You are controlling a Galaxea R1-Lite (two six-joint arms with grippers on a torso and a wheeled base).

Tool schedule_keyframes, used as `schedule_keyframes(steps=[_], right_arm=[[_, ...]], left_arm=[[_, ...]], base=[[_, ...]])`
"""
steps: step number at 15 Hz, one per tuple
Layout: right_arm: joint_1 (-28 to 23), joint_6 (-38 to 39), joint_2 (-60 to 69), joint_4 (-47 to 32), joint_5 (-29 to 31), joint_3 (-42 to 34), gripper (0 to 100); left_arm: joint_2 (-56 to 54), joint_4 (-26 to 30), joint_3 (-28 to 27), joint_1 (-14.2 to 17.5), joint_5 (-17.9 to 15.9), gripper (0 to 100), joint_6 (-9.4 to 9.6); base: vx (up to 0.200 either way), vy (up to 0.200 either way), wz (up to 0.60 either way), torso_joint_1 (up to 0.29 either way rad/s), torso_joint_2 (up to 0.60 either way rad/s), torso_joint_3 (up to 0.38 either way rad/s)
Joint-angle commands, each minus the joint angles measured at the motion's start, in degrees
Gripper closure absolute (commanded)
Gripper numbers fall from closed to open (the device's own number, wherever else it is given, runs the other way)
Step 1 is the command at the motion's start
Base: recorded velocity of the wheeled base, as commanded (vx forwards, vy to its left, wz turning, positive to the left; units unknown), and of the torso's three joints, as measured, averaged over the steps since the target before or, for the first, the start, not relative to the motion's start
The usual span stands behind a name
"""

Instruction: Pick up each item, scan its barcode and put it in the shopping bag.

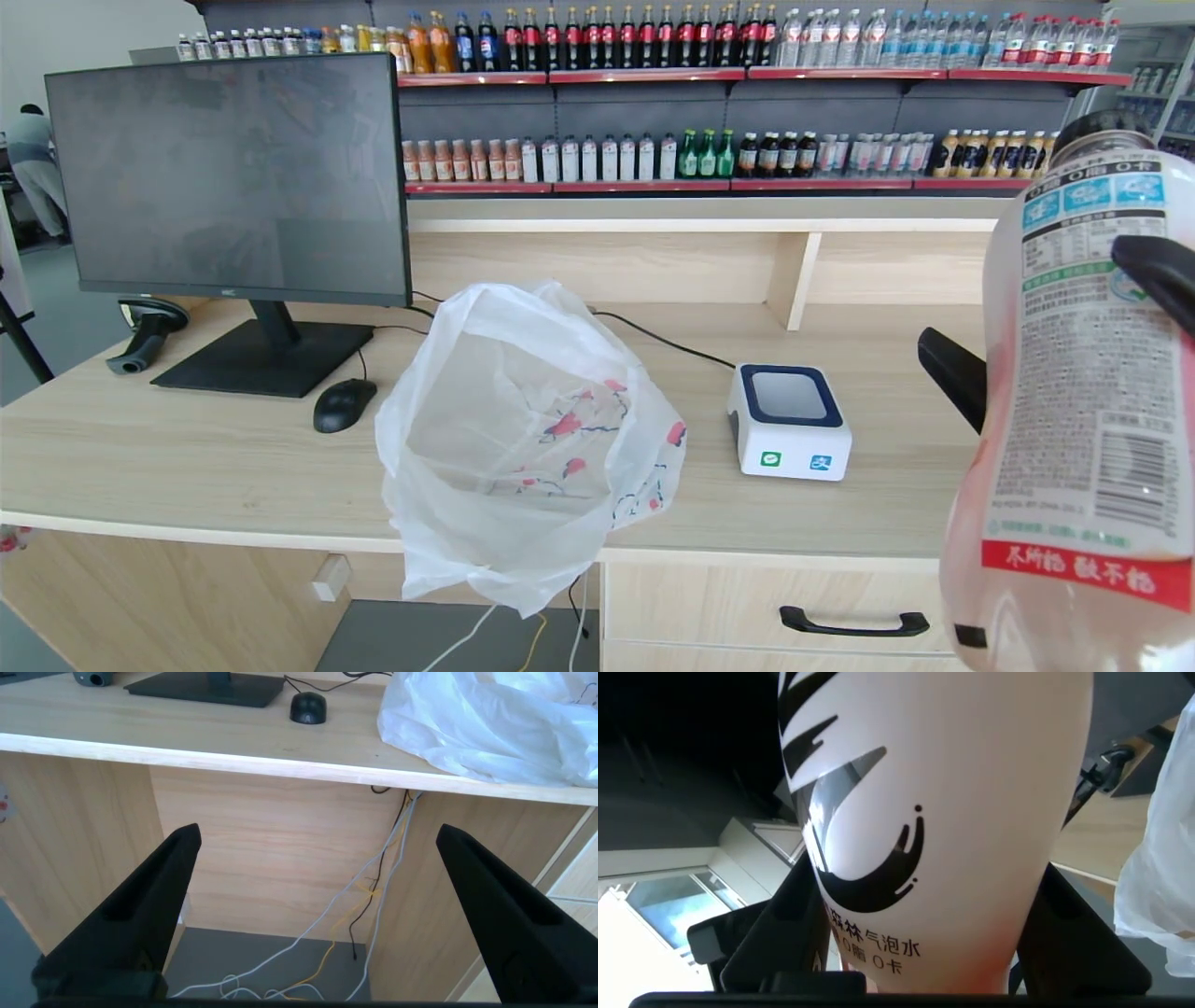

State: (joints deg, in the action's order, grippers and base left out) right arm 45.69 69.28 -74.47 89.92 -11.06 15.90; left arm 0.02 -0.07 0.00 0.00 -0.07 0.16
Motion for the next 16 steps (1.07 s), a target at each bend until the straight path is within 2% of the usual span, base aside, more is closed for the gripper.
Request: schedule_keyframes(steps=[1,3,6,8,11,16], right_arm=[[0.0,-0.4,-0.1,0.1,-0.1,-0.2,100],[0.0,-2.2,-0.3,0.1,-0.2,-0.3,100],[-0.3,-9.9,-2.8,0.1,-0.2,-1.9,100],[-2.4,-13.1,-4.5,0.1,-0.2,-2.3,100],[-8.7,-15.9,-6.1,0.1,-0.8,-1.7,100],[-10.4,-20.1,-2.3,0.1,-6.1,-3.8,100]], left_arm=[[0.0,0.0,0.0,0.0,0.0,0,0.02],[0.0,0.0,0.0,0.0,0.0,0,0.02],[0.0,0.0,0.0,0.0,0.0,0,0.02],[0.0,0.0,0.0,0.0,0.0,0,0.02],[0.0,0.0,0.0,0.0,0.0,0,0.02],[0.0,0.0,0.0,0.0,0.0,0,0.02]], base=[[0.000,0.000,0.00,0.000,0.00,0.000],[0.000,0.000,0.00,0.000,0.00,0.000],[0.000,0.000,0.00,0.000,0.00,0.000],[0.000,0.000,0.00,0.000,0.00,0.000],[0.000,0.000,0.00,0.000,0.00,0.000],[0.000,0.000,0.00,0.000,0.00,0.000]])
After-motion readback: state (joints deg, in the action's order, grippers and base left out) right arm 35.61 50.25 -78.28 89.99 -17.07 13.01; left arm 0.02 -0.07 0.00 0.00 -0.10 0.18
